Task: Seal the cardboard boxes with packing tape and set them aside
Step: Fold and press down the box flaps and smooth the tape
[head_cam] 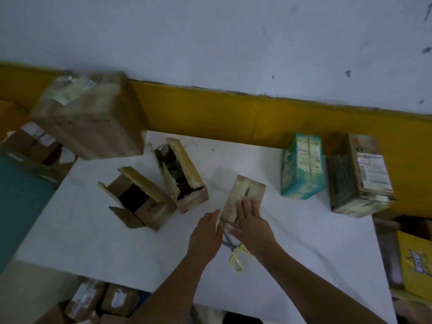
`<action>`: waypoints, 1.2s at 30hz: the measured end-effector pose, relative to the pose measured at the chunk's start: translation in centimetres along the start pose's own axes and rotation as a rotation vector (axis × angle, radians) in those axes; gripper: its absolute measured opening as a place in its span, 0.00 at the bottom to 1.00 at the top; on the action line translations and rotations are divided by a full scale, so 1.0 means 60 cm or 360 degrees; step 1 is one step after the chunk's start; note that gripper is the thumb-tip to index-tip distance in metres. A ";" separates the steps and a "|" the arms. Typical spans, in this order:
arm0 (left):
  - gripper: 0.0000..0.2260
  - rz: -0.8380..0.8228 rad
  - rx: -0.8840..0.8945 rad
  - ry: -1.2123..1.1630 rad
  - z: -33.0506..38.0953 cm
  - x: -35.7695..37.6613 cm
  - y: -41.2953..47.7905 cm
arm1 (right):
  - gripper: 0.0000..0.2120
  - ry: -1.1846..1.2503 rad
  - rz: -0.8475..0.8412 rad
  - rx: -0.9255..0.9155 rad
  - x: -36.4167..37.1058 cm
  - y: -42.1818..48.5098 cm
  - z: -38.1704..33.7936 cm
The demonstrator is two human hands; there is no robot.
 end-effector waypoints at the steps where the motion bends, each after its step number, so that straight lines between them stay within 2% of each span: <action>1: 0.21 -0.0022 -0.0043 -0.0021 0.001 0.004 0.008 | 0.51 -0.0057 0.0026 -0.0030 0.016 0.004 0.009; 2: 0.21 -0.0038 -0.0073 -0.0052 0.004 0.005 0.016 | 0.53 -0.0102 -0.0006 0.0010 0.030 0.010 0.017; 3: 0.21 -0.0060 -0.0092 -0.0100 0.007 0.007 0.025 | 0.50 -0.0129 -0.0023 -0.0021 0.051 0.020 0.021; 5: 0.20 -0.0123 -0.0122 -0.0225 0.020 0.008 0.045 | 0.28 -0.0204 0.0086 -0.0173 0.066 0.029 0.014; 6: 0.19 -0.0154 -0.0155 -0.0298 0.028 0.006 0.054 | 0.24 -0.0224 0.0024 -0.0165 0.077 0.035 0.015; 7: 0.18 -0.0191 -0.0208 -0.0392 0.036 0.006 0.063 | 0.28 -0.0265 -0.0025 -0.0205 0.088 0.035 0.013; 8: 0.18 -0.0240 -0.0286 -0.0504 0.042 0.006 0.070 | 0.28 -0.0333 -0.0149 -0.0218 0.097 0.036 0.017; 9: 0.19 -0.0289 -0.0371 -0.0618 0.049 0.003 0.076 | 0.24 -0.0351 -0.0155 -0.0277 0.091 0.031 0.022; 12: 0.24 -0.0401 -0.0590 -0.0916 0.071 -0.013 0.087 | 0.30 -0.0463 0.0180 -0.0415 0.052 0.019 0.046; 14: 0.28 -0.0507 -0.0732 -0.1165 0.092 -0.023 0.085 | 0.26 -0.0166 0.0485 -0.0431 -0.003 0.008 0.066; 15: 0.28 -0.0561 -0.0796 -0.1294 0.102 -0.026 0.083 | 0.25 -0.0012 0.0507 -0.0427 -0.022 0.006 0.076; 18: 0.29 -0.0618 -0.0927 -0.1660 0.136 -0.038 0.078 | 0.32 0.0348 0.0145 -0.0538 -0.059 -0.006 0.097; 20: 0.26 -0.0541 -0.0941 -0.1773 0.150 -0.050 0.074 | 0.33 0.0618 0.0113 -0.0505 -0.103 -0.021 0.104; 22: 0.25 -0.0471 -0.0855 -0.1793 0.157 -0.070 0.072 | 0.30 0.1095 0.0106 -0.0282 -0.163 -0.050 0.106; 24: 0.27 -0.0460 -0.0653 -0.1741 0.166 -0.098 0.074 | 0.37 0.1620 0.0209 0.0022 -0.223 -0.063 0.107; 26: 0.37 -0.0495 -0.0483 -0.1789 0.186 -0.133 0.073 | 0.49 0.2038 0.0223 0.0354 -0.278 -0.067 0.103; 27: 0.42 -0.0519 -0.0433 -0.1843 0.198 -0.149 0.075 | 0.51 0.2265 0.0164 0.0490 -0.296 -0.068 0.100; 28: 0.45 -0.0549 -0.0351 -0.1870 0.216 -0.165 0.074 | 0.47 0.2485 0.0111 0.0568 -0.310 -0.071 0.099; 29: 0.44 -0.0565 -0.0269 -0.1880 0.233 -0.181 0.075 | 0.37 0.2725 0.0080 0.0599 -0.327 -0.076 0.096; 30: 0.41 -0.0554 -0.0204 -0.1861 0.248 -0.195 0.078 | 0.24 0.2923 0.0063 0.0604 -0.347 -0.083 0.089; 31: 0.35 -0.0523 -0.0164 -0.1850 0.261 -0.208 0.081 | 0.16 0.3015 0.0059 0.0600 -0.362 -0.088 0.085; 33: 0.25 -0.0448 -0.0036 -0.1806 0.286 -0.237 0.083 | 0.15 0.3073 0.0103 0.0538 -0.391 -0.095 0.078; 36: 0.21 -0.0428 0.0072 -0.1724 0.313 -0.269 0.080 | 0.25 0.3050 0.0141 0.0441 -0.424 -0.097 0.075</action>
Point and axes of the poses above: each hand's wrist, its own y-axis towards the middle knuckle, its own x-axis out of the palm, z = x × y, the point moved 4 cm from there along y, towards the middle knuckle, and after that the axes turned 6 degrees about x, right-handed, at the moved point
